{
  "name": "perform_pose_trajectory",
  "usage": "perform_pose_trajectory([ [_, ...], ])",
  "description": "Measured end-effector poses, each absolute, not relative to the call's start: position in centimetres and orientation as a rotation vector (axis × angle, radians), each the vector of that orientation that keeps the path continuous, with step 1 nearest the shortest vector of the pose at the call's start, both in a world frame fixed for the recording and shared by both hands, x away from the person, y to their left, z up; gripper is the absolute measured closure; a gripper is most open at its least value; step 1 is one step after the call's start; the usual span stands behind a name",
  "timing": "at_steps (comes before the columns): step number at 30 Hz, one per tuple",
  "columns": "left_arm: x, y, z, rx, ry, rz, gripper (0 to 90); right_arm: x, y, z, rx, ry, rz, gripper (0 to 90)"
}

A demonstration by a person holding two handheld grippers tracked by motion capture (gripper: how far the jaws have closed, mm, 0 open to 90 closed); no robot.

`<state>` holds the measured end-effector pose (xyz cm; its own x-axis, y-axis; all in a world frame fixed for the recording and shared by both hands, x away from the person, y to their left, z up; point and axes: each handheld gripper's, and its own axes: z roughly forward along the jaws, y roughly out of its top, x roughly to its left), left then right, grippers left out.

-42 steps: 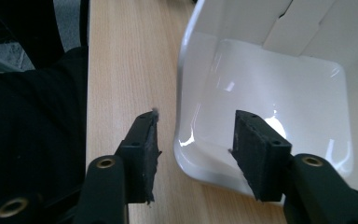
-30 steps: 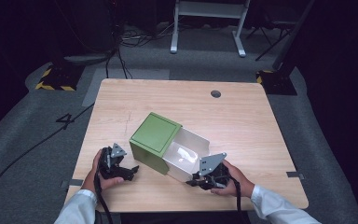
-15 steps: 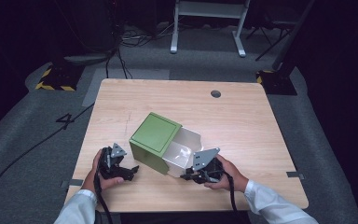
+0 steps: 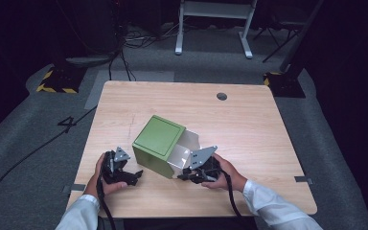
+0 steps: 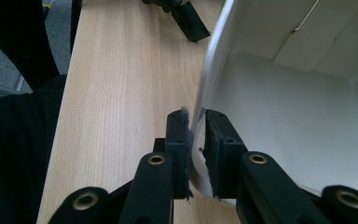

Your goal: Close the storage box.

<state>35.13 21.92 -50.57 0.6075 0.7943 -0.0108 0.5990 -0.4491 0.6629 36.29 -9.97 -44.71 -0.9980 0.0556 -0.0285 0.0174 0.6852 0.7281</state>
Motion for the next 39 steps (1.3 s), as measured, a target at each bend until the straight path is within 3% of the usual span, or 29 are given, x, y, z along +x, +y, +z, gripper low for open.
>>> perform_pose_trajectory([
  [8,35.2,21.9,-50.6,2.204,1.088,0.403,0.5,36.5,-9.4,-44.8,0.045,2.829,1.265,76.4],
  [10,35.2,21.9,-50.6,2.204,1.087,0.404,0.5,36.4,-9.5,-44.7,0.040,2.818,1.266,65.7],
  [16,35.2,21.9,-50.6,2.205,1.087,0.404,0.5,36.6,-11.1,-43.3,0.070,2.762,1.276,49.4],
  [30,35.2,21.9,-50.6,2.203,1.087,0.399,0.5,37.5,-16.1,-43.2,0.261,2.697,1.263,52.8],
  [39,35.2,21.9,-50.6,2.203,1.087,0.399,0.5,37.8,-15.0,-45.3,0.304,2.757,1.164,60.4],
])
